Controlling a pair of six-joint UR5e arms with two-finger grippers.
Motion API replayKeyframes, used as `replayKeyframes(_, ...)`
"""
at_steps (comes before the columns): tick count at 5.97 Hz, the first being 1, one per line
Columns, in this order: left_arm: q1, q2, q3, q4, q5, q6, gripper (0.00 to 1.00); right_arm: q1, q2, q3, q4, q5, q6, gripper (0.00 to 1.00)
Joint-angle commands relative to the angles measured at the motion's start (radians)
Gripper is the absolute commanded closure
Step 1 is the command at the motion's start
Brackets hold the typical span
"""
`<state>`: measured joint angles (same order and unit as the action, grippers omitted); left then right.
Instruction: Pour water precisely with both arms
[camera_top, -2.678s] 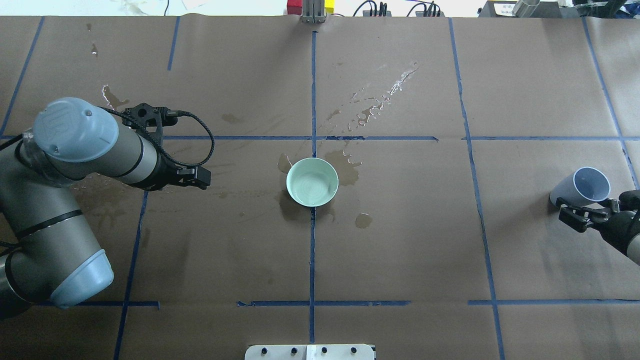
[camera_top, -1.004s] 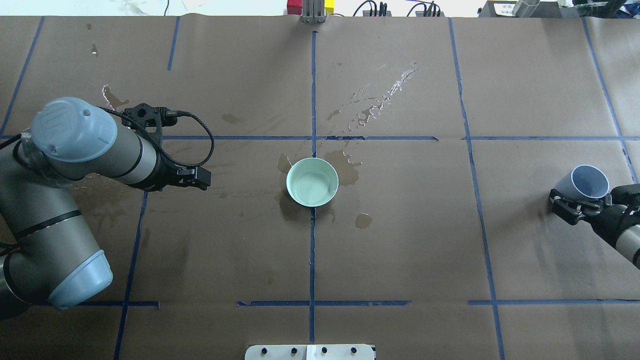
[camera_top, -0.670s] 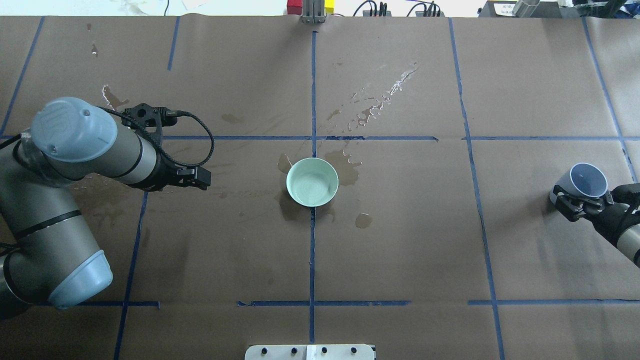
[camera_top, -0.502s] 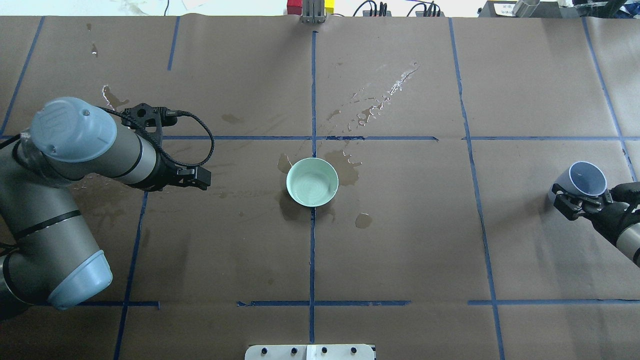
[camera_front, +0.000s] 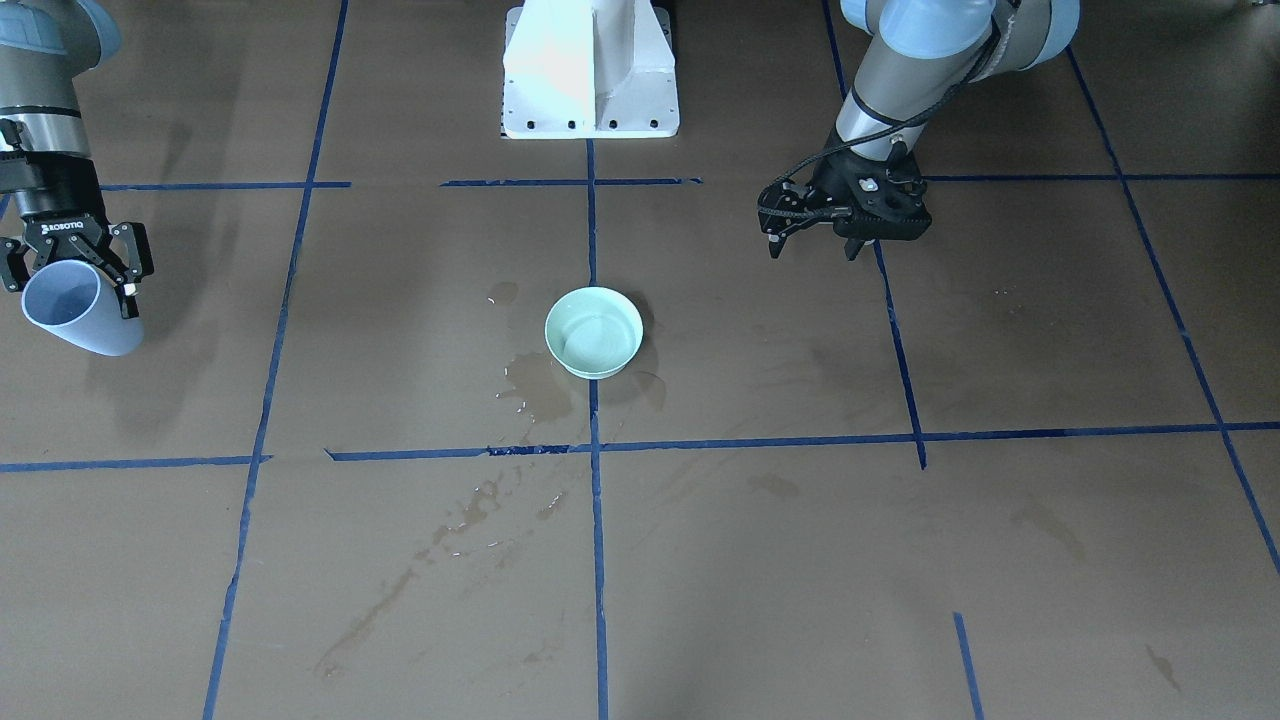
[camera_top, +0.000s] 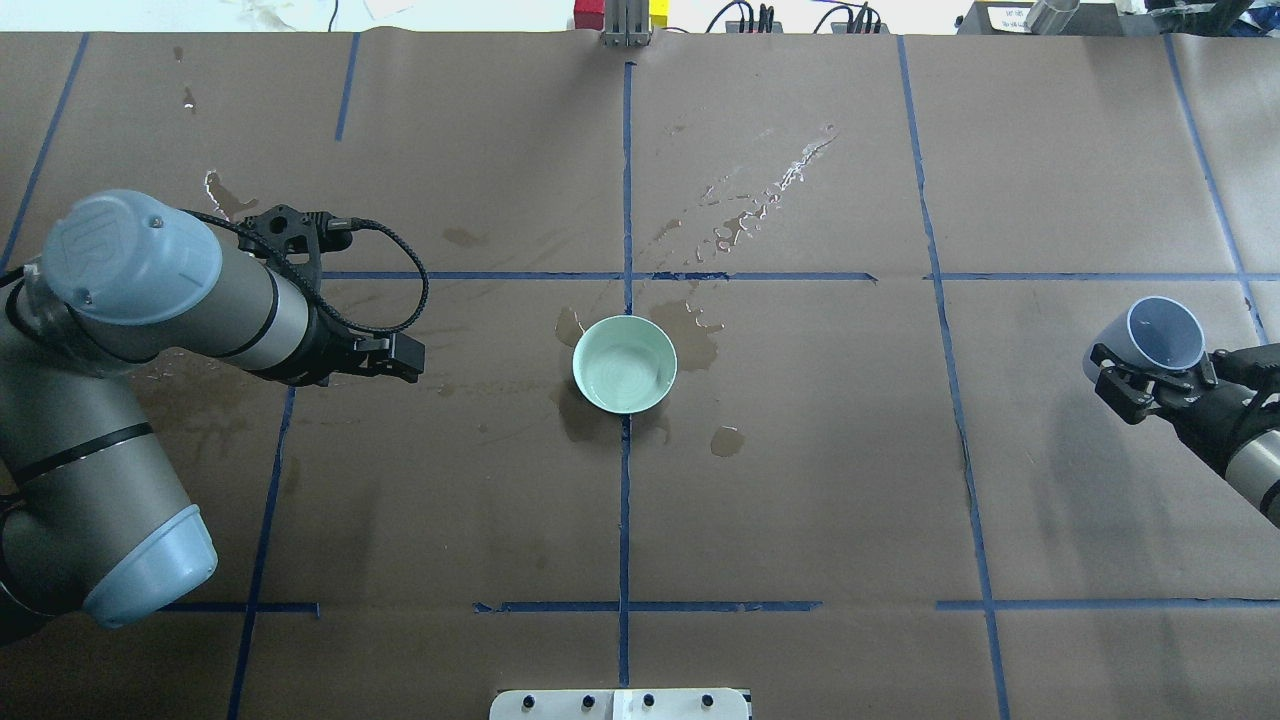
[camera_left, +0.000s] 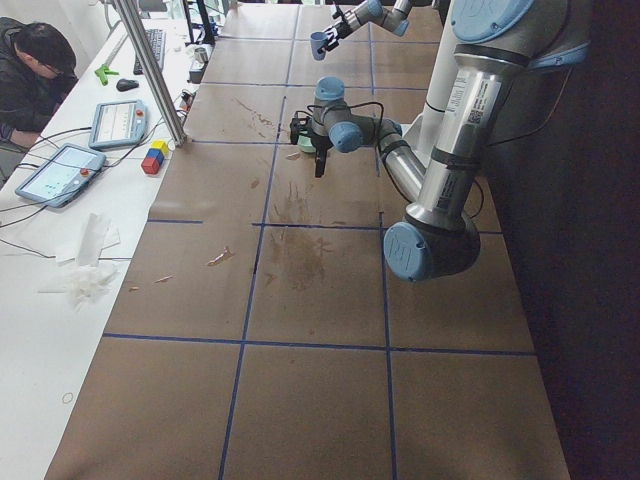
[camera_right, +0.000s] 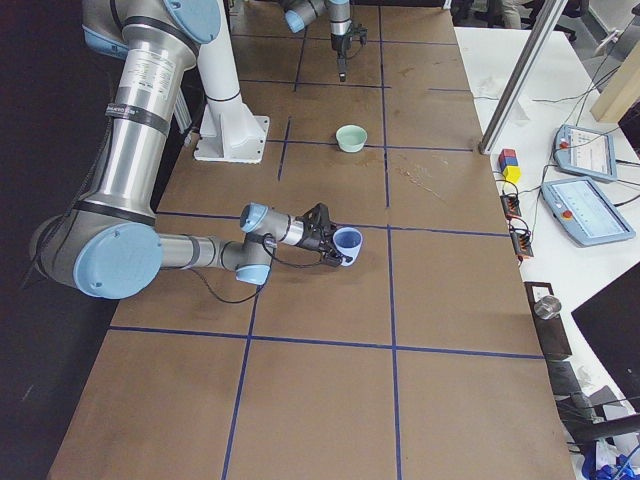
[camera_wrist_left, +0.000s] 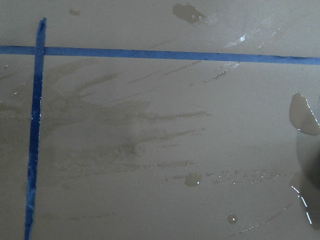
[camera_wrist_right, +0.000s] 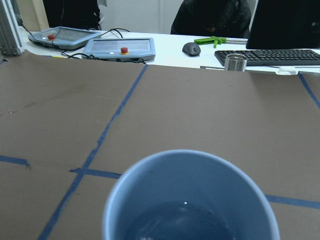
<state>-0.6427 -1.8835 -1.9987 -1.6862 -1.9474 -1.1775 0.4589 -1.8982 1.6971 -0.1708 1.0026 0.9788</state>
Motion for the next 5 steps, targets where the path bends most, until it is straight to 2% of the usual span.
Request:
replayKeyframes(1,0.003,0.0,-0.005,0.002,-0.005,-0.004,0.0,0.0,0.045,0.026,-0.06,0.004,-0.189,0.91)
replayKeyframes(4,0.006,-0.003,-0.003,0.002,-0.005,-0.004,0.0,-0.002,0.285,0.027,-0.288,0.002,-0.21,0.91)
replayKeyframes(5,0.008,-0.005,-0.003,0.002,-0.005,-0.004,0.0,0.0,0.356,0.056,-0.429,0.004,-0.213,0.88)
